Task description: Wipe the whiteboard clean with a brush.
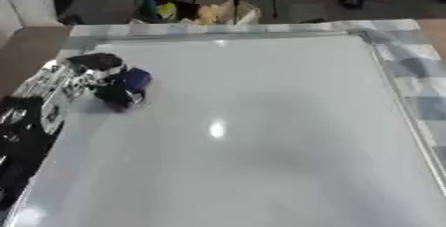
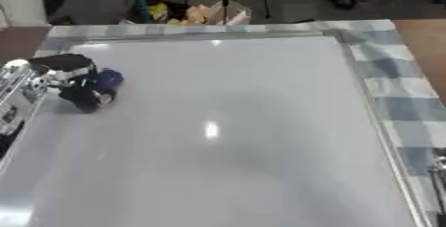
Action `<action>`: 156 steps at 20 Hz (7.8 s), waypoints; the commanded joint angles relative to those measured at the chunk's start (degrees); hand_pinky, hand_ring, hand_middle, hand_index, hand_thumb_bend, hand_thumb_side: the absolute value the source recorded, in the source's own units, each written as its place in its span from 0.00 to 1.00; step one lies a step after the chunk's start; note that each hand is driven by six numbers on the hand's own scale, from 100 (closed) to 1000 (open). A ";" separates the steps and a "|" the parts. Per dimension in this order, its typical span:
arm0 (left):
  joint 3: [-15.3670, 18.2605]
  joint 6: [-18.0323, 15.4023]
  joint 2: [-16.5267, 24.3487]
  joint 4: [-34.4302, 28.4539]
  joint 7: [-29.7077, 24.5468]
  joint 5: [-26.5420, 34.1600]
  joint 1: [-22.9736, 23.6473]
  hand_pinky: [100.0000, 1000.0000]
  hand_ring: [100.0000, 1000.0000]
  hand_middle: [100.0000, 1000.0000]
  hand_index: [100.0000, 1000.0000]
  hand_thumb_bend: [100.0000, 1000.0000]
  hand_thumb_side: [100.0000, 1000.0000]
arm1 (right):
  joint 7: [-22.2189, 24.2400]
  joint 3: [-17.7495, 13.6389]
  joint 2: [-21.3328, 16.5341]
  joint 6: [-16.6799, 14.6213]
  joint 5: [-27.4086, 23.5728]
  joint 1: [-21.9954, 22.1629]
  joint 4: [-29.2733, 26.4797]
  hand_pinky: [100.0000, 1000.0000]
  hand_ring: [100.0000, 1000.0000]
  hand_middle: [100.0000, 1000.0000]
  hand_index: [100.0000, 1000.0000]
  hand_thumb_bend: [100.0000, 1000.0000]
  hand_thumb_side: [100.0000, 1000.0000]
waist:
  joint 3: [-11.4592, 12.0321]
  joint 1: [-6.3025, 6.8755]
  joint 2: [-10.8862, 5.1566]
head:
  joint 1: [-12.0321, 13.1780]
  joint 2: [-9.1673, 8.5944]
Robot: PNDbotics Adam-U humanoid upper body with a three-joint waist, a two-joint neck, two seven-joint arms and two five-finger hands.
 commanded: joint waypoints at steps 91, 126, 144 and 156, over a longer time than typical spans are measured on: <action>-0.17 -3.66 -5.83 8.79 1.48 -6.87 -4.13 0.20 0.31 0.29 0.58 0.00 0.64 | -0.33 -0.19 -0.50 0.57 -0.17 0.10 -0.86 0.75 0.84 0.64 0.77 0.00 0.86 | 0.53 -0.25 -2.58 | 1.06 0.28; 3.84 0.18 1.30 9.31 5.06 -6.77 -0.44 0.20 0.31 0.28 0.58 0.00 0.60 | -0.91 -0.46 -0.97 0.55 0.27 0.02 -0.86 0.75 0.84 0.64 0.77 0.00 0.86 | 1.16 -0.63 -2.43 | 0.28 -0.10; 7.76 4.74 1.85 13.91 10.88 -9.25 -0.89 0.17 0.29 0.27 0.58 0.00 0.60 | -0.92 -0.44 -0.82 0.67 0.35 0.19 -0.86 0.75 0.84 0.64 0.77 0.00 0.86 | 0.79 -0.61 -2.28 | 0.41 -0.55; 8.66 5.74 2.22 15.40 12.81 -10.99 -1.19 0.17 0.29 0.27 0.58 0.00 0.58 | -0.81 -0.38 -0.75 0.73 0.33 0.30 -0.86 0.75 0.84 0.64 0.77 0.00 0.87 | 0.83 -0.47 -2.33 | 0.45 -0.55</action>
